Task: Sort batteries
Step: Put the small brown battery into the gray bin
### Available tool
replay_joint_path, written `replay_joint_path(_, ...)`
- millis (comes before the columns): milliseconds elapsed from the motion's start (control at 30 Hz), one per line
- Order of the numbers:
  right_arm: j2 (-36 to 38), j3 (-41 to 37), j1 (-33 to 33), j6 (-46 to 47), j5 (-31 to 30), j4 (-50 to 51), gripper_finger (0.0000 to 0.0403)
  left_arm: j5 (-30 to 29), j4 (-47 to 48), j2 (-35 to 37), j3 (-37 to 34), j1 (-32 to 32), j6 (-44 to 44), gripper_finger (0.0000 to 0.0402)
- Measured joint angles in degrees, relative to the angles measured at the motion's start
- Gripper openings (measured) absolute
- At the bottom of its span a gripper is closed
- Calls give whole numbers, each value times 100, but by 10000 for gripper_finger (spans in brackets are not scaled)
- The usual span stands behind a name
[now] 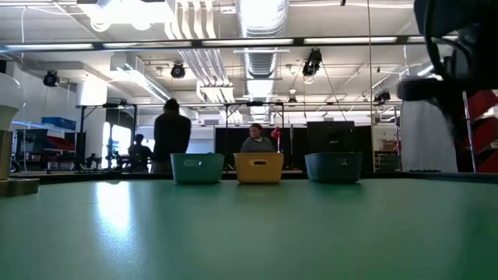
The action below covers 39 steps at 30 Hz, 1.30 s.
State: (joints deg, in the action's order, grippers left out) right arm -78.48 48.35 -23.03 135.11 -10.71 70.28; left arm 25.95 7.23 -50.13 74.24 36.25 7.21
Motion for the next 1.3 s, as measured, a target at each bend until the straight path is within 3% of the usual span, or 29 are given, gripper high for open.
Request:
replay_joint_path(100, -2, 244, 30, -132, -748, -231, 210, 5, -98, -52, -1, 0, 1, 117)
replay_joint_path(267, -2, 734, 467, -821, -591, 124, 206, 7, -191, -98, -1, 0, -20, 117)
replay_joint_path(500, -120, 1518, 1899, -4430, -33, 493, 194, 15, -233, 1, -1, 0, -390, 117)
replay_joint_path(667, -267, 1288, 3407, -7092, 587, 908, 194, 344, 19, 215, -1, -8, -503, 117)
replay_joint_path(833, -427, 909, 4465, -8836, 942, 910, 185, 511, 386, 411, -1, -9, -551, 117)
replay_joint_path(1033, -825, 559, 4886, -10099, 1068, 893, 139, 506, 439, 557, -1, -9, -628, 117)
replay_joint_path(1300, -1457, 174, 4891, -11209, 1167, 1097, 36, 477, 522, 566, -1, -7, -628, 117)
